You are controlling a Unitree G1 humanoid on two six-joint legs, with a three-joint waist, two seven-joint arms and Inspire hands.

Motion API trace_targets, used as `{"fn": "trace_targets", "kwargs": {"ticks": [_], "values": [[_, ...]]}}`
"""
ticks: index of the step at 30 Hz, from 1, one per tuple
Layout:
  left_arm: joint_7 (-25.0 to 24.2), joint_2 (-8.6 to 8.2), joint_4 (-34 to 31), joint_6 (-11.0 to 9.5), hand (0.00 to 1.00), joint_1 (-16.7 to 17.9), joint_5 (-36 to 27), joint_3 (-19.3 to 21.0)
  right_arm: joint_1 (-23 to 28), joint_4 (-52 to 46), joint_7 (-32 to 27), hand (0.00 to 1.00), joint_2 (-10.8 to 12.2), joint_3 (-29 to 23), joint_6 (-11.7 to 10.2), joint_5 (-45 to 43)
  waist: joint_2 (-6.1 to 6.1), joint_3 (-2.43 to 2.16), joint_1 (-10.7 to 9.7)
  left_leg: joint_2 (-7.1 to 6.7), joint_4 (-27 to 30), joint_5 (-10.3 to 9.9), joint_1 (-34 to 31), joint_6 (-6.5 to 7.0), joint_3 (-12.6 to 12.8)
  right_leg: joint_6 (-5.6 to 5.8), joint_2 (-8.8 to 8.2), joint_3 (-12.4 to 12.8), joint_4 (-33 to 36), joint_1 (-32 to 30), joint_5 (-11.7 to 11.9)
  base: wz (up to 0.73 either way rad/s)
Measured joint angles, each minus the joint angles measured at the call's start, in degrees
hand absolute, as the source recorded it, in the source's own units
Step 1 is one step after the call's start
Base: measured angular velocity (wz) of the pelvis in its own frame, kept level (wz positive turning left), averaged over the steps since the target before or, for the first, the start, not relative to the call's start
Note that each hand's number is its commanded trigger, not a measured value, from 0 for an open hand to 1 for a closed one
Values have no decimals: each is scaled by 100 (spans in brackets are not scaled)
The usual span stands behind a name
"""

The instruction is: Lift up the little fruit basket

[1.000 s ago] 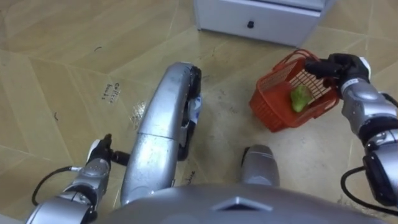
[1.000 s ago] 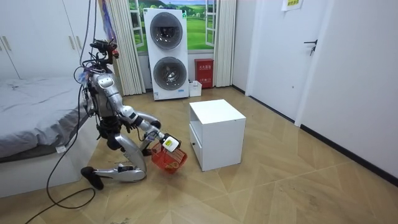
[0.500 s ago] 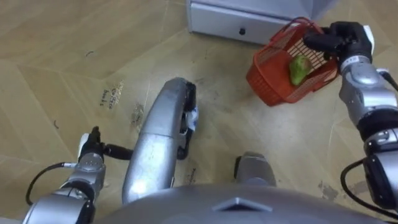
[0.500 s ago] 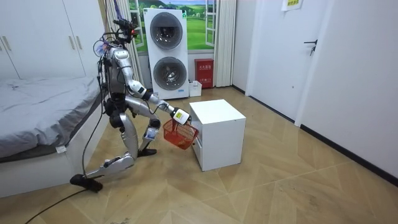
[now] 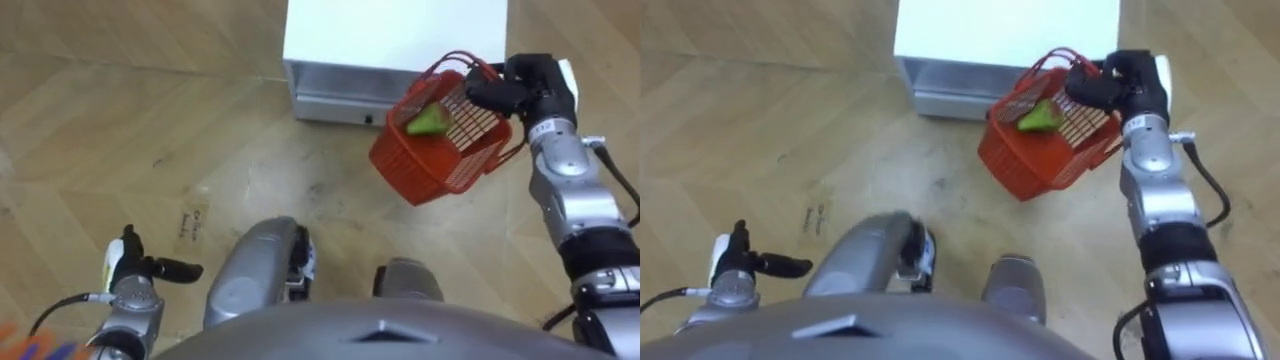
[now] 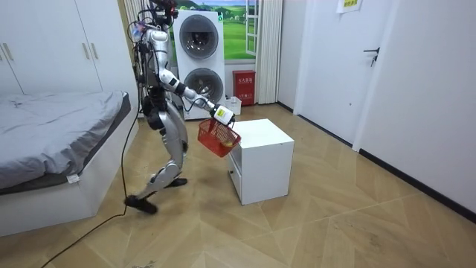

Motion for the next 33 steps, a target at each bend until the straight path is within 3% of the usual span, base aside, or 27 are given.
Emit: {"fn": "trace_targets", "kwargs": {"ticks": [1,2,3,4,5,8,10,19,33], "values": [[5,11,-43,-31,0,56,3,1,9,-59,-4,100,3,1,0,-89,-1,0,-47,51,-190,53,212,-75,-51,-17,19,-146,-972,-26,73,15],[0,-15,-28,-20,0,82,15,-4,33,-133,-15,100,-3,-2,-6,-103,38,-11,-83,127,-276,89,376,-162,-75,-72,104,-243,-1414,10,376,7],[0,-24,-34,-16,0,128,51,0,51,-144,-13,100,18,11,-6,-72,23,-76,-72,181,-440,149,468,-257,-46,-130,163,-280,-1603,131,432,-19],[-8,-36,-52,-19,0,204,128,9,52,-208,0,100,39,36,-8,52,72,-84,-7,273,-862,268,752,-378,-35,-245,328,-388,-2041,414,650,-21],[-9,-27,-51,-15,0,243,129,38,105,-279,-1,100,85,36,-28,173,88,-86,-35,373,-1347,456,1038,-437,-31,-299,453,-488,-2469,720,842,-12],[-21,-78,-58,14,0,363,208,180,243,-774,0,100,132,41,-42,274,75,-79,-2,499,-2265,858,1640,-557,1,-398,713,-551,-3364,1290,1194,-6],[-21,-124,-57,70,0,390,307,280,248,-939,0,100,132,16,-152,268,69,-74,0,535,-2600,971,1899,-591,4,-420,790,-563,-3636,1514,1279,-3],[-35,-360,-133,141,0,535,473,457,289,-1256,252,100,369,-1,-192,120,34,-76,26,589,-2911,1001,2365,-613,-21,-416,902,-567,-4088,2049,1346,0],[-154,-359,-250,206,0,654,634,571,508,-1981,394,100,483,19,-202,-43,41,-81,-67,584,-2901,1001,2537,-613,-13,-406,914,-619,-4325,2365,1364,0]]}}
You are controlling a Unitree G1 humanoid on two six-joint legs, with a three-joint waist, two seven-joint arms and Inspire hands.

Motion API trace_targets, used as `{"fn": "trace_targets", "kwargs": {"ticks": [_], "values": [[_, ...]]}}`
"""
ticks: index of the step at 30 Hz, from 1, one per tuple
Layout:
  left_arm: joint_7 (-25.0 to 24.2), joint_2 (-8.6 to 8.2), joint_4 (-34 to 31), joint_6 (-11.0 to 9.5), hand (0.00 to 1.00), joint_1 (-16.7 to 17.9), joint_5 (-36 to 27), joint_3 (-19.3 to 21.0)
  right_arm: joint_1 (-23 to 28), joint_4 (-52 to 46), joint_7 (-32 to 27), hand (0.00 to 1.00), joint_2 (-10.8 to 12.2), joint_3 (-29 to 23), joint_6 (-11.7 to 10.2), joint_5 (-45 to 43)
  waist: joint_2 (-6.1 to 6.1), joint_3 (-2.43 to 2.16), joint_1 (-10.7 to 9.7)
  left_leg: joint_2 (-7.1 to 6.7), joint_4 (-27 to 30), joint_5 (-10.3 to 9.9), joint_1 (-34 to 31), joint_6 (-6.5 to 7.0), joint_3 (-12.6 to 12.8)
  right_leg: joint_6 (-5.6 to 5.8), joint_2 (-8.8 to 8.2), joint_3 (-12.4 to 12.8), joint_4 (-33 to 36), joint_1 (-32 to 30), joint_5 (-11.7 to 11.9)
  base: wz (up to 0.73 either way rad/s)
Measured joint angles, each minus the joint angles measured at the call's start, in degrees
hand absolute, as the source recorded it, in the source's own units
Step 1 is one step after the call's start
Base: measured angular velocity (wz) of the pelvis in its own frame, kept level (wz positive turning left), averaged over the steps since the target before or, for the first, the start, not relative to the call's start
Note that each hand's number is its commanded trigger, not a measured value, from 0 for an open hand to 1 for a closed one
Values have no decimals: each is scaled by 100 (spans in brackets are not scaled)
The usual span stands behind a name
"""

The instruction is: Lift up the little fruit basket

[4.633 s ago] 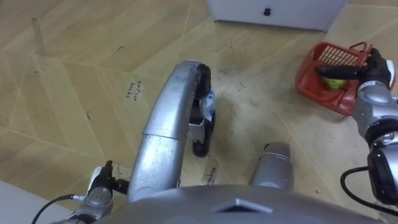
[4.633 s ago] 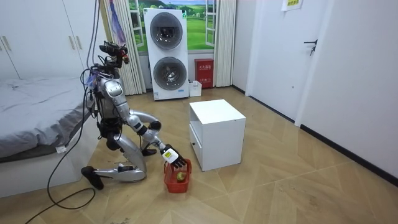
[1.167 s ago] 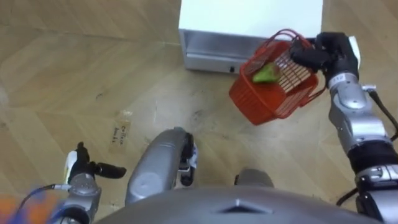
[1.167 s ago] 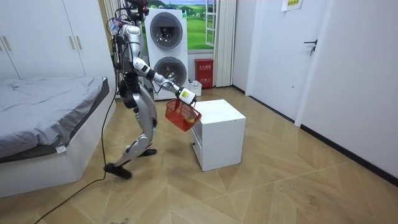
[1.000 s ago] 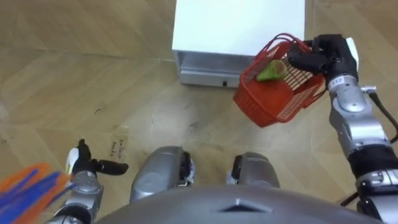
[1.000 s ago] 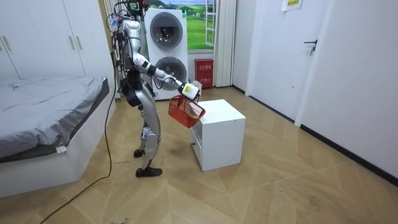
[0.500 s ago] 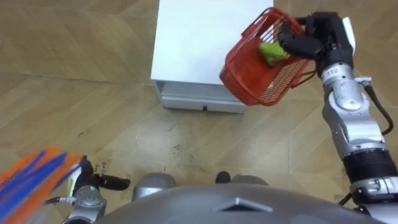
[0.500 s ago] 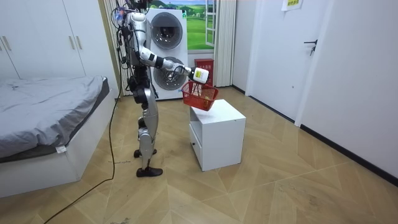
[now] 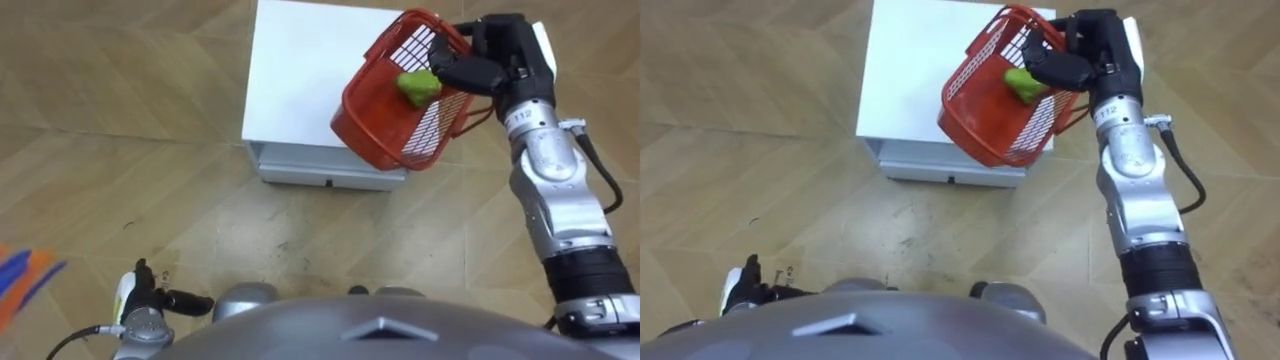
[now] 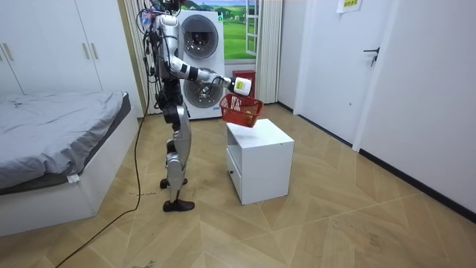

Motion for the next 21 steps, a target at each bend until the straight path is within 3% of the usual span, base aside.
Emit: {"fn": "trace_targets", "kwargs": {"ticks": [3,4,5,6,7,8,11,18,21], "values": [[-22,0,-32,23,0,-21,0,1,-5,1,-19,100,12,1,1,-24,-15,6,-24,-23,254,-5,-77,-5,94,-13,-61,111,-11,97,16,9],[-31,1,-48,34,0,-33,-4,1,-4,2,-24,100,40,0,1,-62,-112,67,-29,-110,617,-102,-298,-42,114,-17,-200,378,-24,167,32,33],[-41,-78,-101,39,0,-69,4,-5,-9,1,-26,100,9,-76,0,-94,-97,55,-55,-148,268,19,-539,-32,23,-13,-239,672,-3,137,32,42],[-46,-116,-141,38,0,-97,10,-9,-8,17,-27,100,0,-147,0,-116,-11,34,-53,-147,95,231,-634,192,124,14,-225,676,15,113,16,31],[-46,-129,-149,37,0,-101,30,-8,-7,40,-32,100,36,-186,56,-159,-78,-24,25,-176,59,310,-588,182,261,85,-274,507,7,46,-21,0],[-46,-130,-136,49,0,-76,114,-8,-28,36,23,100,38,-176,58,-205,-122,-2,161,-213,59,311,-538,187,295,106,-280,341,-12,55,-29,-18],[-50,-134,-106,103,0,44,105,0,-86,2,43,100,50,-181,36,-226,-102,12,267,-235,33,309,-412,188,190,154,-291,28,-18,151,37,-13],[-296,-83,-76,151,0,58,108,14,-83,190,45,100,90,-177,21,-197,-59,66,279,-312,28,304,-357,198,216,218,-364,-119,211,162,-3,4],[-448,-72,-74,179,0,81,132,4,-86,295,49,100,91,-185,32,-261,-68,89,280,-375,165,243,-457,300,216,302,-490,-203,658,-63,-171,0]]}}
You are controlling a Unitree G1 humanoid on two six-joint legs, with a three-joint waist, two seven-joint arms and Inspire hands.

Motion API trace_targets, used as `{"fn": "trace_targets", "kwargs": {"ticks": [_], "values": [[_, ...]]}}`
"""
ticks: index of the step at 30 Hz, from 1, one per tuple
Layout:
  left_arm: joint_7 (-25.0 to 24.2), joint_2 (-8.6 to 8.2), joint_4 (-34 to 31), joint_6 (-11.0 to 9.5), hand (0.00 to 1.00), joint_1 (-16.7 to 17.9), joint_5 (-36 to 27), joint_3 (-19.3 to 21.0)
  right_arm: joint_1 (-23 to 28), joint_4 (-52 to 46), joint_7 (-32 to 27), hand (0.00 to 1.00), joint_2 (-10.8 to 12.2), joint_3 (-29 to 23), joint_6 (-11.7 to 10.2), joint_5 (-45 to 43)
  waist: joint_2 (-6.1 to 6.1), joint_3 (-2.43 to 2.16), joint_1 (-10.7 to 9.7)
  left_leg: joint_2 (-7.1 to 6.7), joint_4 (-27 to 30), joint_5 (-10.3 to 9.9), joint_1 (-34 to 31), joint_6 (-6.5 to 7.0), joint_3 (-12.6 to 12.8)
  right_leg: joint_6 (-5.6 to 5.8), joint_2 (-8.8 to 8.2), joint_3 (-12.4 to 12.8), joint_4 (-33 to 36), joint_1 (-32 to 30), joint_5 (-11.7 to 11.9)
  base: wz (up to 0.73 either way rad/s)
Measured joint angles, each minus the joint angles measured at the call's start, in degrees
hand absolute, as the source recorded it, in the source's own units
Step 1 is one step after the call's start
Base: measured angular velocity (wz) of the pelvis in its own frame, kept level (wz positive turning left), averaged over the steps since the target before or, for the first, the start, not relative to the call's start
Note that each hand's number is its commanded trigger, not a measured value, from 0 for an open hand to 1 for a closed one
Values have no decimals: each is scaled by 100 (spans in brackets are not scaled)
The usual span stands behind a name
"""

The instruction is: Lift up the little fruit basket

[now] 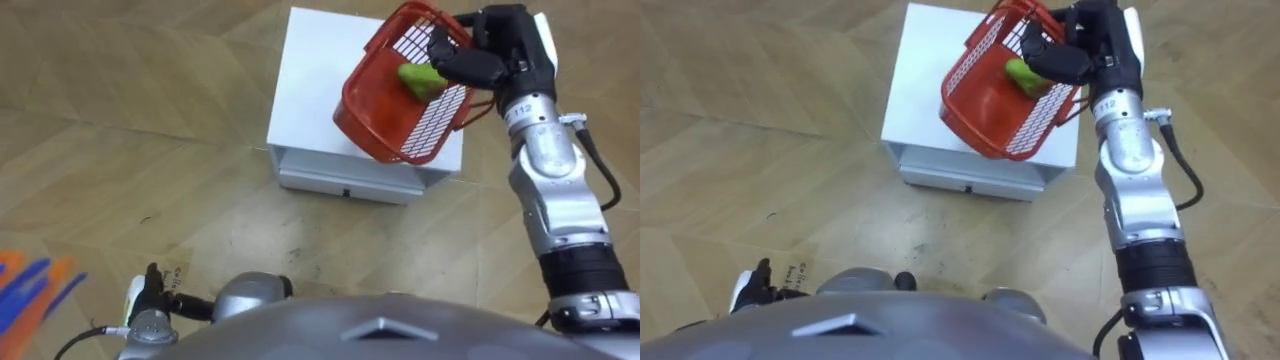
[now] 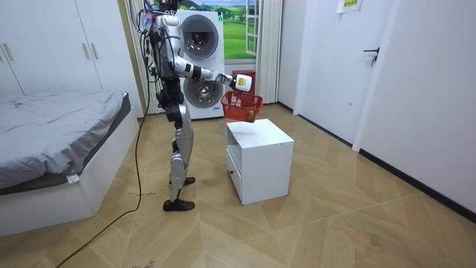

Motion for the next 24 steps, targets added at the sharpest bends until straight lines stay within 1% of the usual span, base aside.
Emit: {"fn": "trace_targets", "kwargs": {"ticks": [1,2,3,5,6,8,9,10,12,13,14,16,18,19,20,21,23,24], "values": [[-57,0,-2,5,0,-4,90,-1,-15,16,-4,100,-4,-13,0,-4,-14,15,-2,-39,57,-18,-58,29,0,19,-64,-38,163,-104,-51,0],[-75,3,2,10,0,-5,108,-7,-71,107,0,100,-1,-10,0,6,-13,23,-4,-38,103,-20,-113,50,-5,18,-104,-67,273,-183,-53,0],[-78,6,1,17,0,-7,122,-11,-111,166,-3,100,1,-8,0,27,-17,24,-7,-43,125,-23,-147,75,-4,18,-127,-85,296,-211,-53,5],[-94,27,-5,25,0,-36,176,-13,-362,519,-29,100,-4,-3,-1,179,-22,29,7,-77,302,-71,-352,156,-26,17,-177,-150,338,-314,-49,7],[-111,47,-5,25,0,-46,206,-13,-475,668,-31,100,-3,2,-3,180,-28,35,10,-85,362,-81,-412,170,-26,23,-192,-178,334,-339,-45,0],[-261,123,2,27,0,-80,252,-9,-923,1374,-83,100,-5,-1,-6,179,-20,41,49,-92,556,-106,-626,213,-30,64,-205,-212,237,-412,-3,0],[-294,137,2,29,0,-86,284,-8,-1010,1518,-101,100,-7,-2,-6,179,-15,44,67,-94,596,-113,-669,224,-29,72,-205,-212,203,-425,4,0],[-318,143,2,47,0,-95,314,-9,-1127,1740,-121,100,-13,-1,-5,179,-1,49,111,-90,667,-122,-756,239,-34,104,-193,-215,117,-441,47,0],[-319,139,-1,85,0,-102,313,-11,-1182,1873,-133,100,-36,-1,-5,186,34,46,186,-78,744,-120,-897,247,-69,112,-163,-213,69,-512,117,2],[-319,141,0,107,0,-95,313,-8,-1207,1924,-132,100,-48,2,-5,177,47,55,214,-58,769,-117,-951,252,-79,99,-134,-213,17,-532,168,0],[-318,144,0,137,0,-85,319,-7,-1256,2012,-134,100,-57,6,-5,176,59,48,272,-33,796,-116,-1011,252,-80,88,-112,-209,14,-586,205,0],[-315,148,1,169,0,-77,327,-9,-1302,2126,-150,100,-63,11,-5,188,68,48,330,-29,819,-113,-1058,251,-97,91,-99,-223,-73,-590,209,5],[-296,150,-5,166,0,-80,327,-12,-1326,2172,-208,100,-65,23,-5,219,90,43,353,-33,822,-86,-1126,245,-164,87,-96,-290,-73,-604,214,18],[-274,152,-1,167,0,-74,318,-14,-1343,2225,-232,100,-66,32,-6,257,110,36,363,-31,826,-77,-1153,239,-199,82,-99,-369,-80,-605,217,20],[-274,152,-3,166,0,-58,325,-19,-1366,2288,-261,100,-72,32,-7,298,138,26,392,-29,832,-72,-1169,232,-225,80,-94,-405,-84,-605,218,15],[-274,151,-8,166,0,-44,329,-21,-1413,2366,-273,100,-72,32,-7,342,155,27,404,-26,848,-71,-1172,230,-227,80,-92,-411,-84,-605,218,8],[-280,150,-10,167,0,-9,359,-17,-1712,2779,-343,100,-94,28,-7,419,220,25,420,-28,857,-57,-1208,227,-244,79,-92,-451,-101,-615,218,6],[-281,151,-11,168,0,-7,361,-16,-1761,2843,-349,100,-108,28,-7,426,233,25,429,-29,855,-56,-1216,227,-252,79,-92,-463,-104,-616,218,10]]}}
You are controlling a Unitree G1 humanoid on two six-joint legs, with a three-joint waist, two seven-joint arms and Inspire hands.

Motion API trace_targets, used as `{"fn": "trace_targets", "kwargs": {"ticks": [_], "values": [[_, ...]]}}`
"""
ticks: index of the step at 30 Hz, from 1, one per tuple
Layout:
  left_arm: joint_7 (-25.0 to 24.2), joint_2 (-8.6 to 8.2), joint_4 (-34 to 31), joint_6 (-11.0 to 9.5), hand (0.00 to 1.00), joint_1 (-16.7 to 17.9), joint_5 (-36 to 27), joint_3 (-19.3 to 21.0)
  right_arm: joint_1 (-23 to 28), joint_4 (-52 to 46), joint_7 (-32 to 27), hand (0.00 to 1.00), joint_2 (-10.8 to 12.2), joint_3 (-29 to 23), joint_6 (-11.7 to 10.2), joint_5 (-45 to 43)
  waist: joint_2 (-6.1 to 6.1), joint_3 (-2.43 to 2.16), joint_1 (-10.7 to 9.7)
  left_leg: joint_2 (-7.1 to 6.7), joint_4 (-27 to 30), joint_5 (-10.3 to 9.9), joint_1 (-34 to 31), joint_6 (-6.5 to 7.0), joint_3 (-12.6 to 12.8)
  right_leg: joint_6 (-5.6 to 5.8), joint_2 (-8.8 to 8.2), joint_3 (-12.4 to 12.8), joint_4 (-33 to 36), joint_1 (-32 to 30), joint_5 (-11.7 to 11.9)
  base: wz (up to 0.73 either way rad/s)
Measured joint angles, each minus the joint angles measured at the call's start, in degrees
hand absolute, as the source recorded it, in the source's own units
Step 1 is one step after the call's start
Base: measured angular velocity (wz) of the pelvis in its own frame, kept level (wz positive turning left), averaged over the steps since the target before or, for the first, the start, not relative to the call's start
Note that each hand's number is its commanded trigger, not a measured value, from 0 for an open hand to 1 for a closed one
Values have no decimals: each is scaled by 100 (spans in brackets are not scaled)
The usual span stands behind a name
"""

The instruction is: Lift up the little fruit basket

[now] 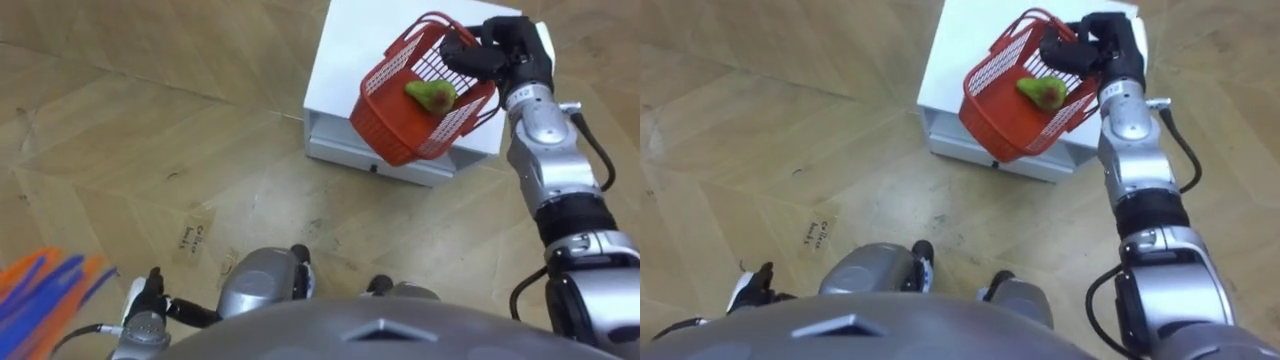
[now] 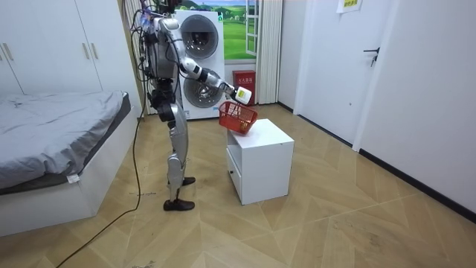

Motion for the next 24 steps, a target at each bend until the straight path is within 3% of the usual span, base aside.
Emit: {"fn": "trace_targets", "kwargs": {"ticks": [7,15,18,21,24], "values": [[-29,3,-18,96,0,3,9,-90,-330,340,-119,100,-152,16,0,204,14,-10,75,-12,10,28,-204,-13,-134,-16,-8,-269,-44,-104,10,10],[-42,11,3,115,0,2,61,-301,-961,1096,-453,100,-447,21,1,-2,28,0,80,-49,-3,58,-359,-27,-290,-18,-18,-389,-49,-206,7,10],[-50,9,9,124,0,-12,63,-448,-1089,1226,-607,100,-517,20,0,-18,33,27,85,-72,-3,60,-370,-23,-326,-15,-32,-393,-50,-202,4,6],[-52,11,17,125,0,-26,62,-539,-1152,1233,-716,100,-534,20,0,-6,33,87,90,-91,-13,66,-384,-13,-332,-14,-47,-390,-49,-213,2,0],[-54,14,8,111,0,-35,72,-547,-1167,1233,-837,0,-535,16,-1,0,31,90,124,-93,-4,70,-478,-5,-332,-14,-54,-396,-33,-310,3,0]]}}
